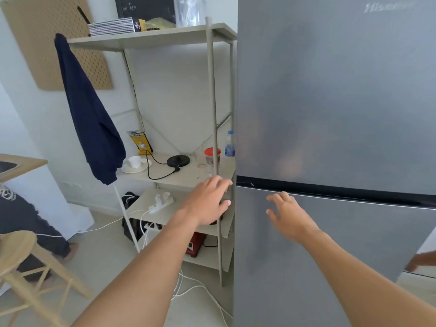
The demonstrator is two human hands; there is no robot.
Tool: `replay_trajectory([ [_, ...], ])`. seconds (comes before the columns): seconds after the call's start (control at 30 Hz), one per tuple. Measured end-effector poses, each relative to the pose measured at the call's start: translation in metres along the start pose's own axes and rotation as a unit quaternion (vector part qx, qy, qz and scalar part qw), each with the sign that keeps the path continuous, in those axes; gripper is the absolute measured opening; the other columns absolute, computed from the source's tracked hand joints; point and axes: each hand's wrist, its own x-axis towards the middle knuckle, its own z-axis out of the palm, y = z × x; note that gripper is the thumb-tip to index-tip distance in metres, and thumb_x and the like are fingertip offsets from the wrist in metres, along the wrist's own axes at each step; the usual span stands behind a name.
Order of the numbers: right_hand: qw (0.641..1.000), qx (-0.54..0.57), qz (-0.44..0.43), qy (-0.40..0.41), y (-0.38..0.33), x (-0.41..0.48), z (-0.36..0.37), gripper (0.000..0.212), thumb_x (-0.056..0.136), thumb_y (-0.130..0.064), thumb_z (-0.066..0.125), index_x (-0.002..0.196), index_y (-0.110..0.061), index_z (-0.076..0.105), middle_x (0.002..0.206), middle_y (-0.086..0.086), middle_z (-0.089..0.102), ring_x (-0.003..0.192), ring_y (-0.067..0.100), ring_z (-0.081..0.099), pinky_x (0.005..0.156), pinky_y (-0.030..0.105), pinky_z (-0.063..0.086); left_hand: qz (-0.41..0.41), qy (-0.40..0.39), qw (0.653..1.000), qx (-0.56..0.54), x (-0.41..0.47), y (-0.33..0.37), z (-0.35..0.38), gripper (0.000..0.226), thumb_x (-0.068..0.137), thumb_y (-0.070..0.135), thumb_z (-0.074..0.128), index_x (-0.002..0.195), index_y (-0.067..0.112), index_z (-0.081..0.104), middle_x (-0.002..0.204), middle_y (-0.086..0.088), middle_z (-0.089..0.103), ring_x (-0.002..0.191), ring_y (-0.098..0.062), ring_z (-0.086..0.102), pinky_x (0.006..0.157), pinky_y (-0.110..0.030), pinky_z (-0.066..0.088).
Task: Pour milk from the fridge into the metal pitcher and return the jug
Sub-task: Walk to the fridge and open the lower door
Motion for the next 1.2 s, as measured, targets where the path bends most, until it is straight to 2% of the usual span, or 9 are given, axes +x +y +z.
replay_trajectory([
  [0.1, 1.0, -0.015, 0.009, 0.017, -0.005, 0.02, 0.013, 0.05, 0.1, -0.029, 0.042, 0.147, -0.016, 0.031, 0.145, -0.004, 0.032, 0.136, 0.016, 0.026, 0.1, 0.036, 0.044, 0.054, 0.053, 0.996, 0.036, 0.038, -0.011, -0.001, 0.057, 0.1, 0.036, 0.047, 0.151, 0.021, 0.029, 0.16, -0.005, 0.022, 0.149, -0.023, 0.022, 0.118, -0.04, 0.028],
  [0.2, 0.998, -0.031, 0.009, 0.047, -0.006, 0.037, 0.029, 0.057, 0.1, -0.027, 0.043, 0.151, -0.012, 0.023, 0.151, 0.0, 0.026, 0.141, 0.016, 0.019, 0.112, 0.03, 0.031, 0.121, 0.105, 0.983, 0.091, 0.077, -0.011, 0.009, 0.063, 0.099, 0.038, 0.047, 0.155, 0.022, 0.024, 0.167, -0.006, 0.009, 0.155, -0.022, 0.0, 0.123, -0.042, 0.014],
  [0.37, 0.991, -0.11, 0.004, 0.08, -0.001, 0.058, 0.047, 0.055, 0.099, -0.024, 0.043, 0.149, -0.006, 0.028, 0.149, 0.008, 0.035, 0.142, 0.027, 0.025, 0.121, 0.033, 0.009, 0.198, 0.189, 0.946, 0.176, 0.133, -0.008, 0.028, 0.08, 0.095, 0.045, 0.054, 0.16, 0.022, 0.013, 0.168, -0.007, 0.0, 0.155, -0.03, -0.006, 0.125, -0.049, 0.003],
  [0.43, 0.987, -0.121, -0.003, 0.104, 0.005, 0.066, 0.051, 0.048, 0.097, -0.021, 0.048, 0.142, -0.005, 0.042, 0.136, 0.009, 0.05, 0.131, 0.031, 0.042, 0.119, 0.037, 0.018, 0.196, 0.207, 0.937, 0.2, 0.148, -0.012, 0.042, 0.09, 0.094, 0.055, 0.052, 0.16, 0.023, 0.001, 0.166, -0.007, -0.017, 0.153, -0.032, -0.017, 0.124, -0.051, -0.005],
  [0.5, 0.982, -0.122, -0.01, 0.141, 0.012, 0.075, 0.054, 0.036, 0.094, -0.019, 0.057, 0.127, -0.007, 0.058, 0.115, 0.006, 0.061, 0.108, 0.029, 0.057, 0.108, 0.04, 0.04, 0.19, 0.225, 0.931, 0.216, 0.156, -0.016, 0.053, 0.096, 0.092, 0.065, 0.047, 0.158, 0.023, -0.009, 0.161, -0.006, -0.034, 0.149, -0.031, -0.03, 0.121, -0.052, -0.015],
  [0.6, 0.975, -0.117, -0.006, 0.189, 0.013, 0.083, 0.059, 0.017, 0.09, -0.019, 0.06, 0.104, -0.012, 0.066, 0.096, 0.003, 0.061, 0.085, 0.027, 0.057, 0.083, 0.038, 0.051, 0.196, 0.243, 0.924, 0.22, 0.159, -0.019, 0.06, 0.096, 0.091, 0.07, 0.039, 0.157, 0.023, -0.013, 0.158, -0.007, -0.038, 0.147, -0.031, -0.034, 0.12, -0.053, -0.018],
  [0.77, 0.963, -0.163, 0.025, 0.214, 0.009, 0.087, 0.075, 0.034, 0.093, -0.025, 0.03, 0.103, -0.014, 0.061, 0.092, 0.004, 0.055, 0.081, 0.028, 0.049, 0.085, 0.036, 0.035, 0.205, 0.259, 0.921, 0.205, 0.161, -0.02, 0.061, 0.096, 0.091, 0.07, 0.039, 0.155, 0.024, -0.016, 0.157, -0.004, -0.041, 0.145, -0.029, -0.037, 0.119, -0.052, -0.02],
  [1.0, 0.971, -0.104, 0.025, 0.214, 0.006, 0.081, 0.063, 0.018, 0.093, -0.017, 0.056, 0.108, -0.012, 0.066, 0.094, 0.006, 0.058, 0.085, 0.029, 0.054, 0.086, 0.036, 0.045, 0.203, 0.255, 0.922, 0.207, 0.162, -0.019, 0.059, 0.096, 0.092, 0.068, 0.038, 0.154, 0.023, -0.019, 0.153, -0.004, -0.045, 0.142, -0.029, -0.041, 0.118, -0.053, -0.022],
  [1.2, 0.986, -0.031, 0.059, 0.152, 0.0, 0.077, 0.046, 0.033, 0.097, -0.009, 0.047, 0.125, -0.015, 0.062, 0.109, 0.006, 0.061, 0.104, 0.028, 0.052, 0.074, 0.032, 0.04, 0.194, 0.242, 0.929, 0.202, 0.161, -0.018, 0.06, 0.096, 0.094, 0.064, 0.039, 0.152, 0.024, -0.026, 0.151, -0.003, -0.048, 0.14, -0.029, -0.044, 0.116, -0.053, -0.024],
])
